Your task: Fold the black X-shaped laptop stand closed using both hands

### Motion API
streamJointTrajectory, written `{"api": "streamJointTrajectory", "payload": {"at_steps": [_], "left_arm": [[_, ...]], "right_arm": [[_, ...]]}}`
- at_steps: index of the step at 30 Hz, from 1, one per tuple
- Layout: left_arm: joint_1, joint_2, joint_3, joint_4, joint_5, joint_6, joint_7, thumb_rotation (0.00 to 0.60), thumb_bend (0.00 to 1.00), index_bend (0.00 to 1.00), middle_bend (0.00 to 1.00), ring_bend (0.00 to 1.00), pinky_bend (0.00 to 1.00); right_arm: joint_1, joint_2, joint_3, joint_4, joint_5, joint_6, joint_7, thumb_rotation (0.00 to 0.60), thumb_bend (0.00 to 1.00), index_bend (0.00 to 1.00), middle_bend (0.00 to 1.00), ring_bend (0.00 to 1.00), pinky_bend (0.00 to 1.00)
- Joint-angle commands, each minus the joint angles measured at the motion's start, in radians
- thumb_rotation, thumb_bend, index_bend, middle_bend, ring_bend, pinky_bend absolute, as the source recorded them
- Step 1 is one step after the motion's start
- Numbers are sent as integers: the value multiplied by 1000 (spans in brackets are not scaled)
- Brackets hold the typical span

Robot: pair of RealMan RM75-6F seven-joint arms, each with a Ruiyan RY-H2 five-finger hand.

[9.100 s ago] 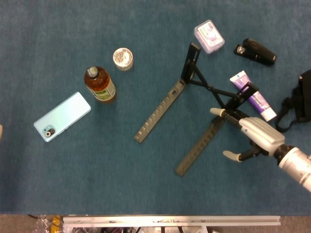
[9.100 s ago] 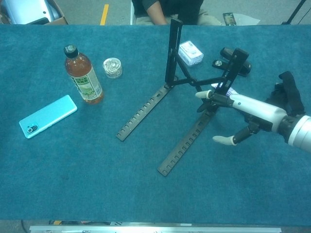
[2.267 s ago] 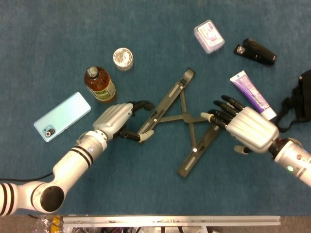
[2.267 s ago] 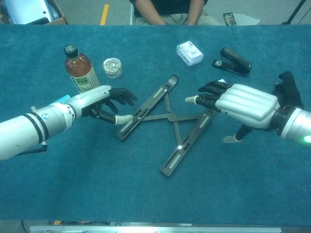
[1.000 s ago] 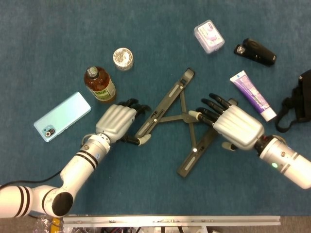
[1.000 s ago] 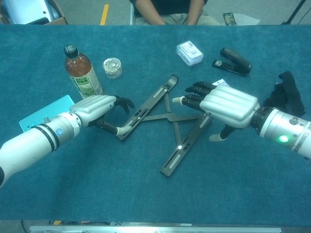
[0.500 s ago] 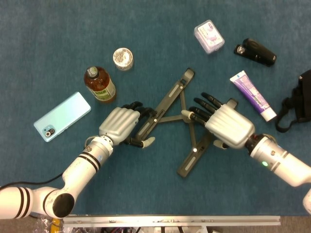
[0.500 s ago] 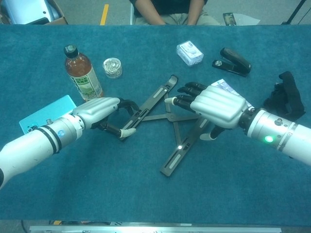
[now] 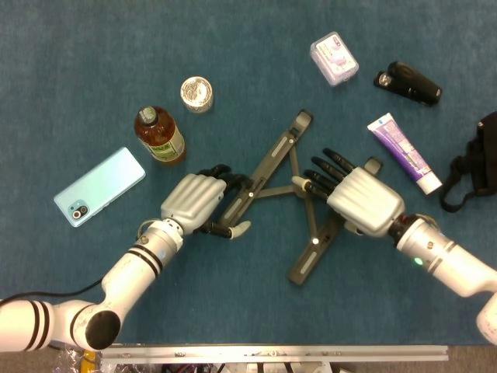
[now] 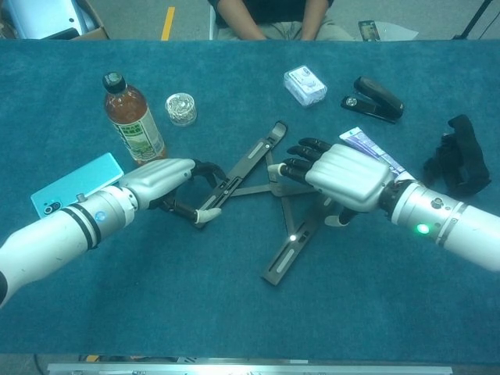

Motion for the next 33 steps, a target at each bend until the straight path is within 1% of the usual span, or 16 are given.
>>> {"api": "streamJointTrajectory", "payload": {"at_steps": [1,7,33], "left_arm": [[0,0,0,-2,1,0,0,339,276,177,262,94,188],[2,0,0,-8,4,0,0,340,276,177,262,94,188],[13,17,15,-49,14,-2,-2,339,276,177,262,90,188]], "right_arm": [[-5,-18,-1,18,-9,18,-12,600,104,0,147,0,47],[-15,-49,6,41,-11,48,-39,600,103,0,141,0,47],[10,-164,47,112,5,62,-80,600,103,0,141,0,49]]}}
